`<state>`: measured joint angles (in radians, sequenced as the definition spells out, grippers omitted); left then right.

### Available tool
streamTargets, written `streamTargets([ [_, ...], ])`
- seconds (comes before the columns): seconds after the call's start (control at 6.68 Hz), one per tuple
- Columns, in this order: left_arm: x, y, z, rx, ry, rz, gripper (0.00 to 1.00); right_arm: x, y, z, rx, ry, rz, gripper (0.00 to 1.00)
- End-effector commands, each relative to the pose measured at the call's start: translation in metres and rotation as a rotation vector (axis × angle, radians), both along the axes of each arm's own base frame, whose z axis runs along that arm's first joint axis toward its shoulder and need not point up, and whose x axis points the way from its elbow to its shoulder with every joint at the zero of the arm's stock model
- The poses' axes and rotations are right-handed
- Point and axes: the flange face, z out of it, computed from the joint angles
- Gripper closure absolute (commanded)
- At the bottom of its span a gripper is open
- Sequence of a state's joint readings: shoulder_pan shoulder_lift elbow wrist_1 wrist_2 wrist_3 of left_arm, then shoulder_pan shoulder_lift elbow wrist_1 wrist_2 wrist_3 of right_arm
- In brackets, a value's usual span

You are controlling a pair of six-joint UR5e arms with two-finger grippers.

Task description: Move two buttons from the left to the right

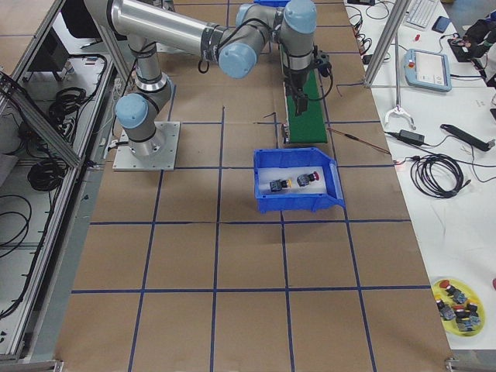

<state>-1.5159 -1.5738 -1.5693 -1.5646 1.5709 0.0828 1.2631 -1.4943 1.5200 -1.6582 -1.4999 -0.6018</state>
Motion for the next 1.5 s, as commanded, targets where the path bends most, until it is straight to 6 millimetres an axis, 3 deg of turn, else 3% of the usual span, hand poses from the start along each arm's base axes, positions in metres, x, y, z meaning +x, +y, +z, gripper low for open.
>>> streamTargets([
  [0.0, -0.001, 0.0, -0.001, 0.002, 0.0, -0.001, 0.0, 0.079, 0.025, 0.018, 0.032, -0.02, -0.19, 0.0],
  [0.45, 0.0, -0.001, -0.001, 0.002, -0.001, 0.0, 0.0, 0.2, 0.061, 0.025, 0.048, -0.035, -0.336, 0.0],
  [0.6, 0.0, -0.001, -0.001, 0.002, -0.001, 0.0, 0.0, 0.21, 0.062, 0.023, 0.048, -0.035, -0.341, 0.0],
  [1.35, 0.0, 0.0, 0.0, 0.0, -0.001, -0.001, 0.0, 0.206, 0.063, 0.012, 0.06, 0.012, -0.341, 0.0],
])
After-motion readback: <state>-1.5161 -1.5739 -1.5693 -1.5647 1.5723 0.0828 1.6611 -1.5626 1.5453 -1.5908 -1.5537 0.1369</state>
